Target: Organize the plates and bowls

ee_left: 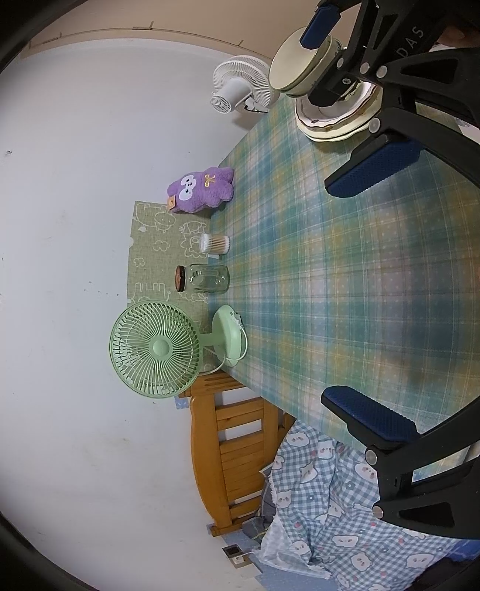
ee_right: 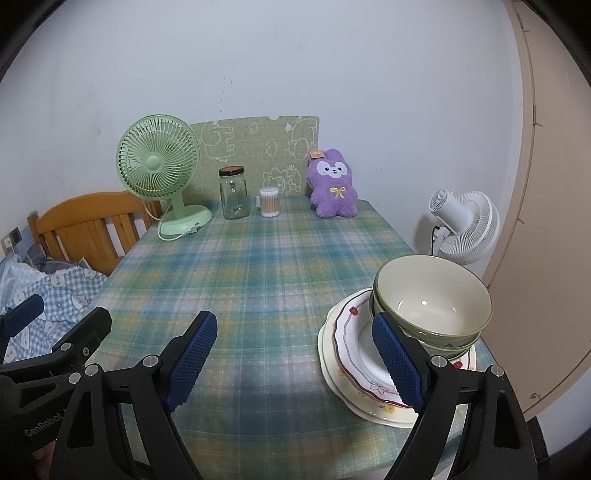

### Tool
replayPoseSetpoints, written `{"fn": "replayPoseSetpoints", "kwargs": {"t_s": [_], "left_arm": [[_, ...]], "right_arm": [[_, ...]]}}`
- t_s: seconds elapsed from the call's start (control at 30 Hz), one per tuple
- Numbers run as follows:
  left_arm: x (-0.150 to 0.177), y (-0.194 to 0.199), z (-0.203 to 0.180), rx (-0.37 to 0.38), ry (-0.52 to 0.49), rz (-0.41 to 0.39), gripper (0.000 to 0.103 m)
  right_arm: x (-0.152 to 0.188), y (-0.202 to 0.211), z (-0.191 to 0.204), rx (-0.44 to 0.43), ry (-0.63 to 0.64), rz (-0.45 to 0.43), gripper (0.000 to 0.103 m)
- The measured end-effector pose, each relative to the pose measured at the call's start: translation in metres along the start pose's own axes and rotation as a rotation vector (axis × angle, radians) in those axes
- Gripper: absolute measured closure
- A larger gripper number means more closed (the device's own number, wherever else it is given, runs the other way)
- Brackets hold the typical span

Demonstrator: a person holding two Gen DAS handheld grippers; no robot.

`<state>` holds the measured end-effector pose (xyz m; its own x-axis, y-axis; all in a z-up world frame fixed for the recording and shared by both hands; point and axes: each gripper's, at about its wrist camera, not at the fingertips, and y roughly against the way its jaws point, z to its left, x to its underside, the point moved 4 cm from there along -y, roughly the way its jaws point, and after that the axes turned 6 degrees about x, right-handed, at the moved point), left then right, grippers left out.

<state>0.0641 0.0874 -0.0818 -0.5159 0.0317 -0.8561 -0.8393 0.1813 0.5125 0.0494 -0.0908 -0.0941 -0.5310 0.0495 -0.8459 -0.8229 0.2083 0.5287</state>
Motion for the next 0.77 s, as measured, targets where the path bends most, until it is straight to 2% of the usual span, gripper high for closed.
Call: {"fn": "replayPoseSetpoints", "kwargs": {"t_s": [0.77], "left_arm": [[0.001,-0.0008,-0.0043,0.005,0.006,0.007,0.0]], "right_arm": [[0.0011,-0.0012,-0.0012,-0.002,0.003,0.008,0.015]]}}
